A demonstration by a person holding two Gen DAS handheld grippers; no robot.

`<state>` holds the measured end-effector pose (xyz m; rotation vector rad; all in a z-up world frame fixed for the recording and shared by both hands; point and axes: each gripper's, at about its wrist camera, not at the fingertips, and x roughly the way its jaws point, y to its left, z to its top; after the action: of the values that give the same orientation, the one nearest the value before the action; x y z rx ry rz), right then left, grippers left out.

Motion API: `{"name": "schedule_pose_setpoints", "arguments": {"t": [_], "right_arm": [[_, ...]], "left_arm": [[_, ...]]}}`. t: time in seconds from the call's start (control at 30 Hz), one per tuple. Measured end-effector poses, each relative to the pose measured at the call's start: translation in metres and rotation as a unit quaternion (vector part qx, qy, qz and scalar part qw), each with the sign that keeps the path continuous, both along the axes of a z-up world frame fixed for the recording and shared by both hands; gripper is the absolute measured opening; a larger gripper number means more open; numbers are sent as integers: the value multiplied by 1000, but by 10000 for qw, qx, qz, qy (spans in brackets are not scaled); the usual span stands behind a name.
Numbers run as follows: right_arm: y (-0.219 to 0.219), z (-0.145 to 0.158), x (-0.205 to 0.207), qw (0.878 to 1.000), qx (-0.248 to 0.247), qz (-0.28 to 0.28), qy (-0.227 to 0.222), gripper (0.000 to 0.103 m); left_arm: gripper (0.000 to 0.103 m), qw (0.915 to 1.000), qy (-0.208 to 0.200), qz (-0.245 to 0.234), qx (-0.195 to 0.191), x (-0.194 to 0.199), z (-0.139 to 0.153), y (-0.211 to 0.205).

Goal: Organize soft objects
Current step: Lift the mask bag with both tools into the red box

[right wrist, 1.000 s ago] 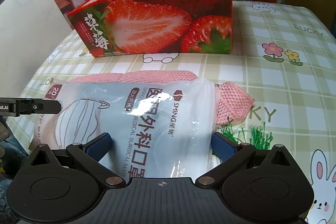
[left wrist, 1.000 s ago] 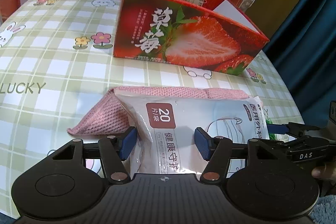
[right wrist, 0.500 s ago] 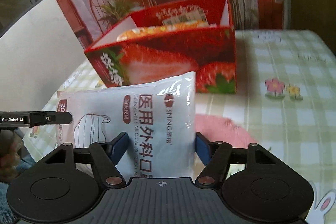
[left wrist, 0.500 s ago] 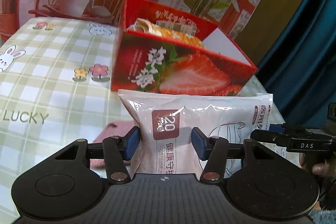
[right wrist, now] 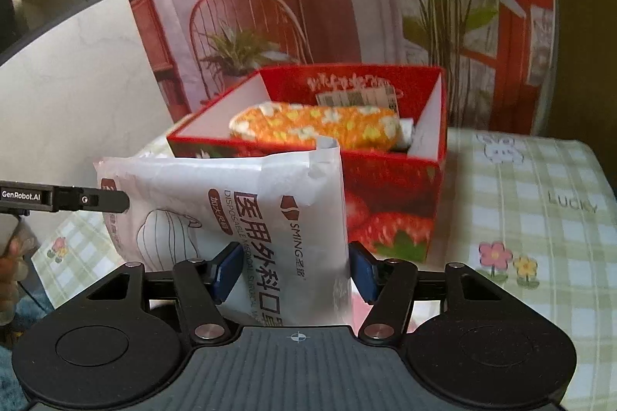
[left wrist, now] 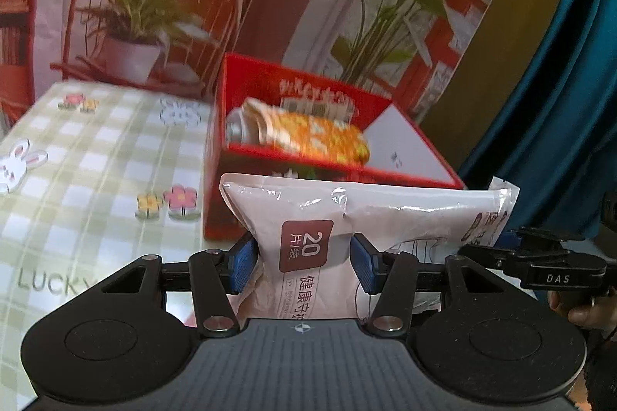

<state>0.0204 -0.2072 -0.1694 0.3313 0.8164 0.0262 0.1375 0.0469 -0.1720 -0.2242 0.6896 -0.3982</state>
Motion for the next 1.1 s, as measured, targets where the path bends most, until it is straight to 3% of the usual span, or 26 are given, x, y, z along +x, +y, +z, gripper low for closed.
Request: {"name": "schedule_pose_setpoints", "arguments": {"t": [0.5,0.7,0.87,1.1], "right_arm": [[-28,55,37,9963,-27,-92,-856,47],[-46,76,66,9929,-221,-206,-1153,45],[-63,71,91,9934,-236,-339,-1065,45],[-77,28,109,9977,-116,-469,-469,45]], "left_arm": [[52,9935,-1122,53,-157,31,81,-3],[49,9911,-1315,96,-205,65,99,-10],[49,9943,-1067,51,-69,92,87,-17],[49,9987,-480,-117,133,120,49,-25]]}}
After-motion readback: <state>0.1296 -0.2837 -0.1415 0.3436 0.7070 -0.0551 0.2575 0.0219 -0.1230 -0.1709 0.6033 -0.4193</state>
